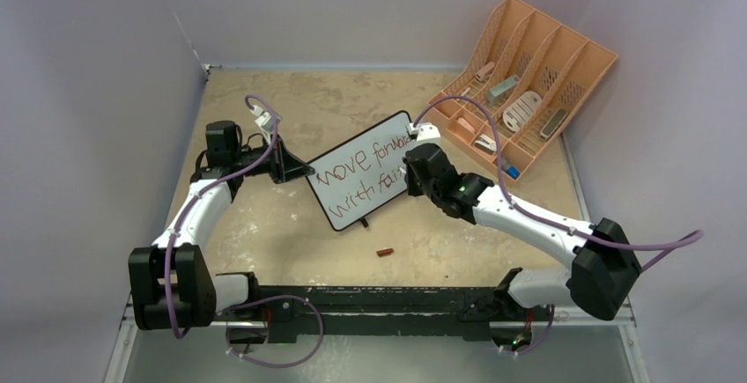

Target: Write a sentence on the whiteboard

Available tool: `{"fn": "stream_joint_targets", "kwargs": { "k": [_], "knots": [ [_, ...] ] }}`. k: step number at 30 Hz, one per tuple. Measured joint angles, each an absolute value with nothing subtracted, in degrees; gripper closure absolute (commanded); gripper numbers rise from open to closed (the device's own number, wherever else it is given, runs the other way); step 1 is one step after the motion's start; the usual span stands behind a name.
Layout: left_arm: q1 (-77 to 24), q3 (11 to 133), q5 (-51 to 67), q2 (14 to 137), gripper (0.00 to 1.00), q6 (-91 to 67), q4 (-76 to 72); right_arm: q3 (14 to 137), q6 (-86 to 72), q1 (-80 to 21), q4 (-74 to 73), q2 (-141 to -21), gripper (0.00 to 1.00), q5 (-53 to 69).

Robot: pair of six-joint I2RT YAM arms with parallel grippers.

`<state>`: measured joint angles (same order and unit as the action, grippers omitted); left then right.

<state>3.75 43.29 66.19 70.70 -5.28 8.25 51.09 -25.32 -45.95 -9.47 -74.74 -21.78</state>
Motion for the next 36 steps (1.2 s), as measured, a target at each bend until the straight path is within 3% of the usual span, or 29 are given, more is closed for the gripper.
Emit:
{"fn": "stream_joint_targets", "kwargs": {
  "k": [36],
  "knots": [
    [3.75,43.29,66.17,70.70,1.00,-5.30,8.25,49.15,-26.11,-45.95,-9.30,-74.85,1.00,-21.50]
  ]
}}
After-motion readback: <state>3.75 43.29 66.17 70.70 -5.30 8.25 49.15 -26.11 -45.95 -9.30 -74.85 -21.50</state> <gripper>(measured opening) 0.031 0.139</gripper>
